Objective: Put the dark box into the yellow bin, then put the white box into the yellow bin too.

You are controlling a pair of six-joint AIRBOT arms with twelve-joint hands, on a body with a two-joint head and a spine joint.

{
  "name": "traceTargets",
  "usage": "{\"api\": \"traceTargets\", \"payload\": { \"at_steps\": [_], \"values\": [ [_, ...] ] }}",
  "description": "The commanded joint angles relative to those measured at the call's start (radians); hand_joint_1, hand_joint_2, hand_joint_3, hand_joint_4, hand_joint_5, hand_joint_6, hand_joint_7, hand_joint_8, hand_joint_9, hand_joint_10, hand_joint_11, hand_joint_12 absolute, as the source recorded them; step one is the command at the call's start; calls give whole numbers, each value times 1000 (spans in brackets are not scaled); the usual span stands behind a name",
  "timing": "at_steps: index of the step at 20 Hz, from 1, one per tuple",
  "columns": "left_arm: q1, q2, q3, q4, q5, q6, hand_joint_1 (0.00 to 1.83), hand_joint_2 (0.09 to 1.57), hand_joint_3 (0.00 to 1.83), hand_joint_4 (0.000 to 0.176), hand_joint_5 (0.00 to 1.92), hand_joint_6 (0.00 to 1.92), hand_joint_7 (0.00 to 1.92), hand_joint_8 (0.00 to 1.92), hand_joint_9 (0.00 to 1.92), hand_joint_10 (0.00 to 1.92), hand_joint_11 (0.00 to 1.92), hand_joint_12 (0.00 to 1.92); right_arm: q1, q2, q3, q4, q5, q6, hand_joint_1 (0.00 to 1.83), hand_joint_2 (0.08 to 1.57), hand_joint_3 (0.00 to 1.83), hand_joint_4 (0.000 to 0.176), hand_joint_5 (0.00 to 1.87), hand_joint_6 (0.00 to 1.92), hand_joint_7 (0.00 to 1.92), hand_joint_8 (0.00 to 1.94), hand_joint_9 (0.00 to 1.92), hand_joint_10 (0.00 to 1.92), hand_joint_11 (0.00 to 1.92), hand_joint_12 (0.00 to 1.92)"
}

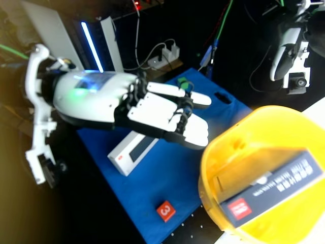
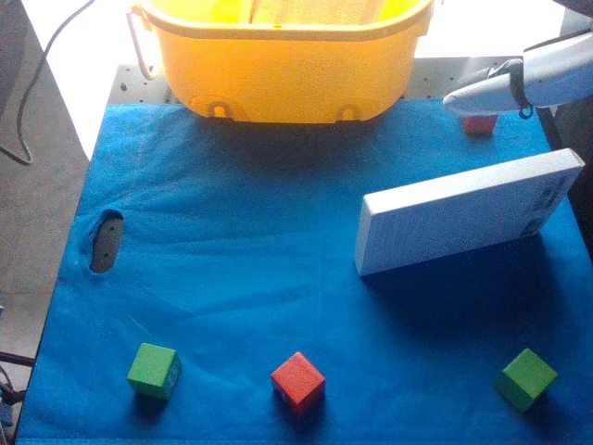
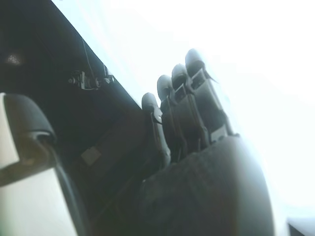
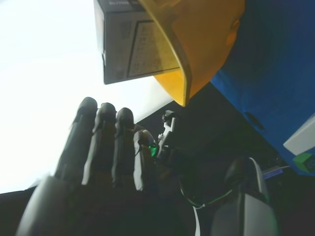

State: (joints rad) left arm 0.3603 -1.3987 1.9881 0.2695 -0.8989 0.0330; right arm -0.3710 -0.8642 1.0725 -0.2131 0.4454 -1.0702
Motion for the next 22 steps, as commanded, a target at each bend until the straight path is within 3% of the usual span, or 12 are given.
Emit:
{"api": "traceTargets", "payload": {
  "at_steps": [1, 4, 6, 7, 8, 9, 13, 14, 15, 16, 19, 22],
  "values": [
    [-13, 14, -5, -53, -103, -9, 1201, 754, 0, 76, 436, 0, 425, 0, 401, 1, 395, 12, 13, 2, -5, 14, 120, 0, 406, 821, 0, 132, 94, 5, 301, 0, 213, 0, 185, 36],
    [-1, 45, -28, -53, -92, -9, 1127, 739, 0, 51, 443, 3, 461, 13, 432, 12, 405, 14, -5, 14, -23, 35, 120, 1, 425, 797, 0, 123, 79, 4, 280, 6, 212, 9, 194, 37],
    [20, 58, -34, -71, -92, -10, 1114, 776, 9, 70, 430, 0, 442, 2, 431, 8, 430, 23, -19, 25, -37, 54, 120, 1, 407, 781, 0, 168, 26, 0, 193, 0, 139, 0, 167, 24],
    [32, 67, -37, -84, -91, -10, 1167, 791, 12, 21, 405, 0, 450, 4, 452, 13, 463, 34, -25, 30, -45, 60, 120, 1, 388, 787, 0, 162, 5, 0, 184, 0, 140, 2, 181, 30],
    [41, 75, -42, -90, -89, -10, 1167, 791, 12, 21, 405, 0, 450, 4, 452, 13, 463, 34, -30, 37, -54, 65, 120, 1, 388, 787, 0, 162, 5, 0, 184, 0, 140, 2, 181, 30],
    [46, 83, -48, -90, -86, -10, 1200, 820, 19, 0, 392, 0, 436, 0, 440, 5, 429, 17, -35, 43, -63, 70, 120, 1, 397, 792, 0, 137, 0, 0, 181, 0, 151, 6, 196, 35],
    [74, 105, -64, -93, -73, -6, 1174, 821, 11, 0, 374, 4, 425, 0, 443, 3, 434, 16, -76, 63, -94, 89, 120, 1, 415, 770, 0, 98, 0, 0, 185, 2, 182, 14, 213, 40],
    [76, 105, -64, -93, -70, -3, 1177, 812, 5, 0, 380, 6, 435, 4, 451, 5, 440, 17, -93, 68, -100, 102, 120, 1, 360, 766, 0, 113, 0, 0, 206, 10, 190, 15, 240, 51],
    [79, 105, -66, -93, -69, -3, 1177, 812, 5, 0, 380, 6, 435, 4, 451, 5, 440, 17, -110, 73, -104, 117, 120, 1, 360, 766, 0, 113, 0, 0, 206, 10, 190, 15, 240, 51],
    [83, 108, -69, -93, -69, -3, 1178, 827, 9, 0, 400, 12, 435, 3, 442, 1, 427, 10, -125, 76, -107, 127, 120, 1, 371, 770, 0, 145, 3, 1, 224, 13, 195, 13, 226, 43],
    [102, 118, -78, -112, -75, -2, 1152, 843, 11, 9, 372, 0, 423, 0, 445, 2, 433, 12, -155, 72, -109, 140, 120, 1, 393, 754, 0, 146, 0, 0, 221, 5, 199, 9, 235, 45],
    [113, 133, -96, -125, -88, -1, 1138, 836, 4, 0, 399, 10, 422, 3, 441, 2, 430, 9, -191, 57, -111, 152, 120, 1, 469, 731, 0, 128, 0, 0, 237, 9, 228, 16, 250, 50]
  ]
}}
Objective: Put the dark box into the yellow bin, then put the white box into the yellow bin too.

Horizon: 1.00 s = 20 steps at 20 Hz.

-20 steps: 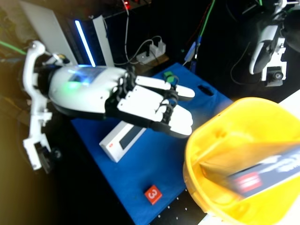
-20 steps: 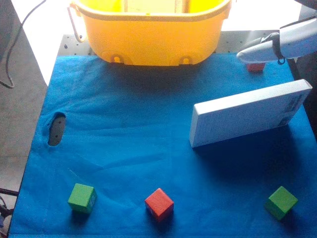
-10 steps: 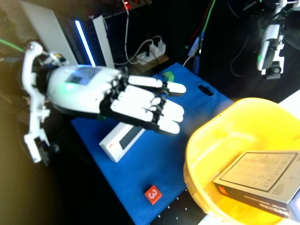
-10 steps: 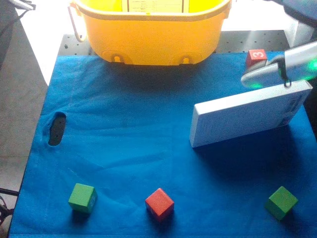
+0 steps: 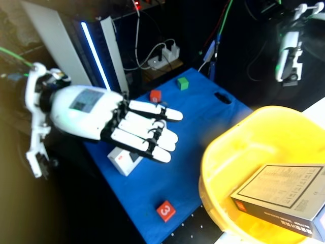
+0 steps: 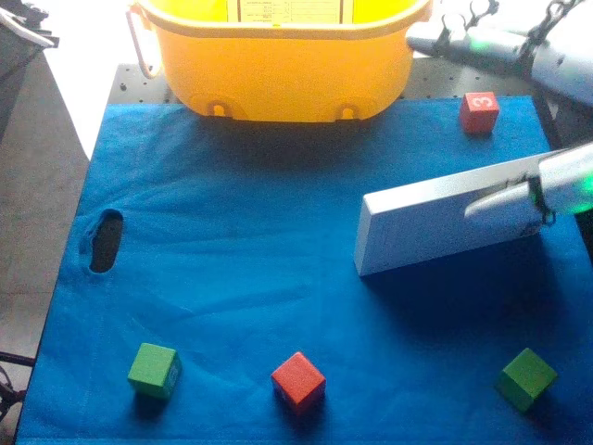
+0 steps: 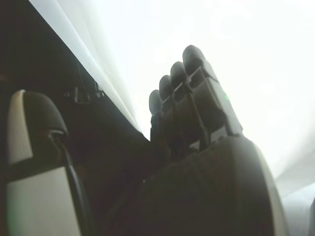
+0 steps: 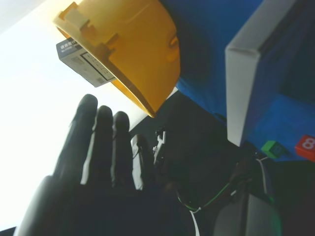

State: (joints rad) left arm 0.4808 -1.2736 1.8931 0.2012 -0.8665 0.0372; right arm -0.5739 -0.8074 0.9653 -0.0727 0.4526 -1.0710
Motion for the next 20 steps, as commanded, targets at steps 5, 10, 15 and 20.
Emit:
{"api": "traceTargets", "payload": {
  "at_steps": [5, 10, 15, 20],
  "values": [
    [-6, 39, -40, -91, -151, 16, 1106, 869, 15, 0, 395, 3, 420, 0, 426, 1, 435, 10, -39, -37, 8, 29, 113, 1, 571, 716, 0, 104, 32, 10, 217, 9, 205, 2, 223, 35],
    [-4, 55, -74, -124, -203, 22, 1085, 958, 0, 9, 451, 1, 398, 0, 433, 0, 477, 34, -64, -67, 26, 52, 113, 1, 624, 690, 0, 104, 48, 7, 251, 12, 210, 2, 166, 10],
    [11, 79, -107, -134, -252, 25, 1067, 957, 2, 6, 496, 8, 506, 5, 553, 23, 545, 74, -90, -91, 44, 79, 113, 1, 654, 694, 0, 96, 79, 11, 275, 9, 249, 12, 217, 31],
    [32, 140, -189, -165, -323, 79, 985, 996, 16, 11, 373, 2, 354, 2, 441, 2, 100, 938, -108, -114, 60, 98, 113, 1, 684, 680, 0, 89, 150, 14, 293, 0, 286, 2, 258, 38]
  ]
}}
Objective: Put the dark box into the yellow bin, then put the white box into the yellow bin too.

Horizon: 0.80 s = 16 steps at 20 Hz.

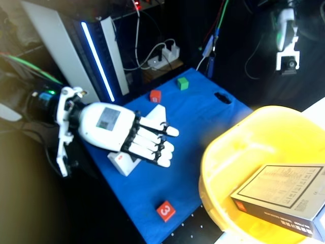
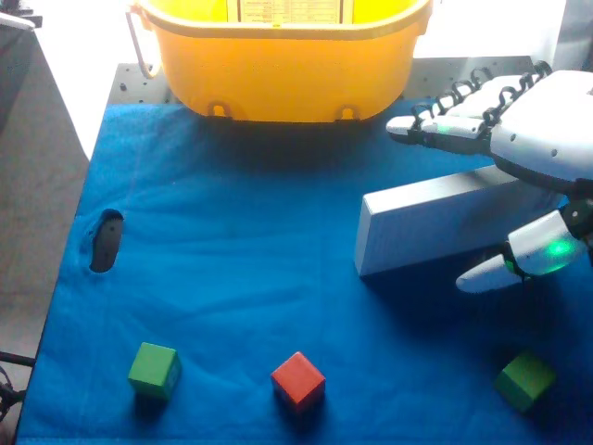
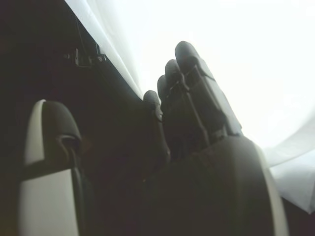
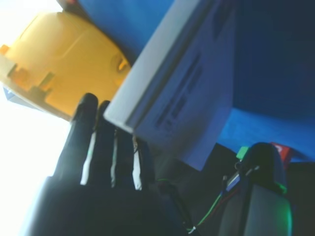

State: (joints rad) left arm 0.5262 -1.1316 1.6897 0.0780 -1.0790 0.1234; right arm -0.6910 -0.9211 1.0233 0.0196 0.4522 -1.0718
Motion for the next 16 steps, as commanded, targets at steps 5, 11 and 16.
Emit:
{"api": "traceTargets", "payload": {
  "at_steps": [5, 11, 16],
  "values": [
    [44, 42, -43, -90, -179, 28, 1129, 998, 0, 0, 359, 3, 441, 2, 454, 2, 256, 346, 1, -23, 20, 18, 113, 2, 746, 698, 4, 31, 240, 17, 411, 19, 367, 17, 373, 73],
    [159, 65, -101, -204, -311, 57, 1142, 974, 9, 8, 255, 0, 395, 0, 477, 10, 345, 274, -1, -48, 41, 28, 116, 7, 989, 959, 3, 0, 753, 43, 965, 30, 937, 35, 768, 204],
    [202, 83, -122, -236, -339, 68, 1032, 916, 0, 50, 193, 1, 301, 0, 375, 0, 236, 139, -2, -55, 48, 28, 123, 22, 1282, 1077, 0, 0, 1115, 476, 1076, 1093, 1041, 1127, 868, 1547]
  ]
}}
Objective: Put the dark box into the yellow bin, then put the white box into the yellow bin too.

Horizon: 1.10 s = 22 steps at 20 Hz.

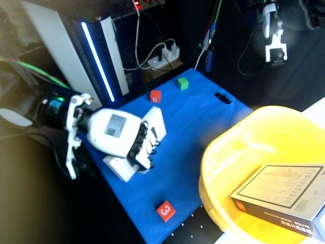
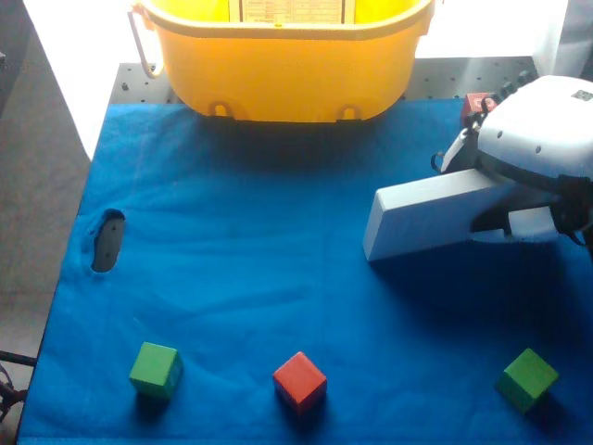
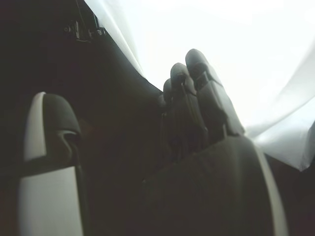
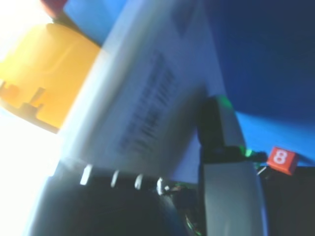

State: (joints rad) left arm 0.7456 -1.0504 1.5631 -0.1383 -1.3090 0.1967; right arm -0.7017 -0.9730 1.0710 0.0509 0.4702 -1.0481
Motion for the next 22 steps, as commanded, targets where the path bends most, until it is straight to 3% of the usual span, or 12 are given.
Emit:
{"api": "traceTargets", "payload": {
  "at_steps": [1, 2, 3, 4, 5, 7, 10, 13, 16, 18, 20, 22],
  "values": [
    [4, 11, -6, -35, -122, 0, 1055, 889, 0, 37, 213, 0, 299, 0, 382, 1, 318, 126, 8, -1, 2, -4, 108, 8, 1283, 1073, 0, 0, 1075, 586, 1110, 1013, 1055, 1016, 895, 1457],
    [20, 20, -16, -44, -128, 8, 1059, 878, 0, 24, 220, 0, 296, 0, 406, 0, 412, 102, 8, 1, 3, -4, 117, 27, 1284, 1074, 1, 0, 1058, 619, 1113, 1005, 1073, 947, 911, 1388],
    [29, 27, -24, -47, -129, 16, 1060, 882, 0, 28, 252, 0, 285, 0, 406, 0, 460, 75, 8, 3, 4, -4, 147, 51, 1284, 1076, 1, 0, 1026, 683, 1127, 971, 1098, 868, 927, 1319],
    [42, 35, -36, -53, -133, 24, 1010, 864, 0, 46, 275, 6, 297, 6, 428, 9, 456, 63, 8, 6, 4, -4, 155, 70, 1276, 1095, 2, 0, 1019, 654, 1068, 1101, 1099, 1025, 942, 1461],
    [55, 39, -43, -59, -136, 28, 1030, 872, 0, 56, 245, 0, 299, 5, 436, 10, 440, 52, 8, 8, 5, -4, 172, 93, 1275, 1096, 1, 0, 998, 703, 1081, 1070, 1102, 1006, 946, 1442],
    [75, 36, -46, -65, -134, 36, 1039, 861, 0, 51, 174, 0, 282, 2, 367, 0, 320, 4, 10, 12, 5, -4, 174, 106, 1281, 1083, 0, 0, 985, 757, 1138, 954, 1147, 935, 970, 1438],
    [113, 23, -50, -75, -134, 39, 1073, 880, 4, 21, 169, 2, 285, 1, 281, 0, 231, 0, 16, 14, 4, -4, 176, 114, 1284, 1074, 0, 0, 967, 826, 1184, 842, 1157, 880, 939, 1464],
    [182, 9, -67, -123, -166, 58, 1050, 857, 0, 37, 202, 18, 283, 14, 304, 11, 213, 0, 23, 10, 5, -5, 222, 126, 1273, 1109, 0, 0, 934, 795, 1087, 1071, 1171, 1125, 1022, 1566],
    [255, 0, -91, -170, -195, 75, 1074, 790, 0, 51, 279, 21, 360, 18, 328, 10, 284, 28, 61, 1, 9, -9, 259, 134, 1280, 1090, 0, 0, 941, 834, 1143, 933, 1152, 976, 984, 1431],
    [275, -11, -92, -178, -192, 75, 1050, 780, 0, 90, 302, 19, 357, 11, 286, 0, 229, 2, 84, -2, 12, -22, 267, 134, 1280, 1090, 0, 0, 932, 873, 1155, 892, 1151, 889, 982, 1367],
    [292, -21, -93, -183, -190, 75, 1034, 760, 0, 100, 285, 7, 314, 0, 266, 0, 247, 10, 121, -3, 13, -44, 268, 134, 1286, 1067, 0, 0, 995, 778, 1196, 809, 1183, 748, 1005, 1294],
    [306, -28, -95, -190, -191, 74, 1027, 751, 0, 105, 280, 3, 318, 3, 273, 4, 261, 14, 160, -5, 19, -59, 271, 134, 1286, 1067, 0, 0, 1004, 747, 1192, 822, 1197, 733, 992, 1284]
  ]
}}
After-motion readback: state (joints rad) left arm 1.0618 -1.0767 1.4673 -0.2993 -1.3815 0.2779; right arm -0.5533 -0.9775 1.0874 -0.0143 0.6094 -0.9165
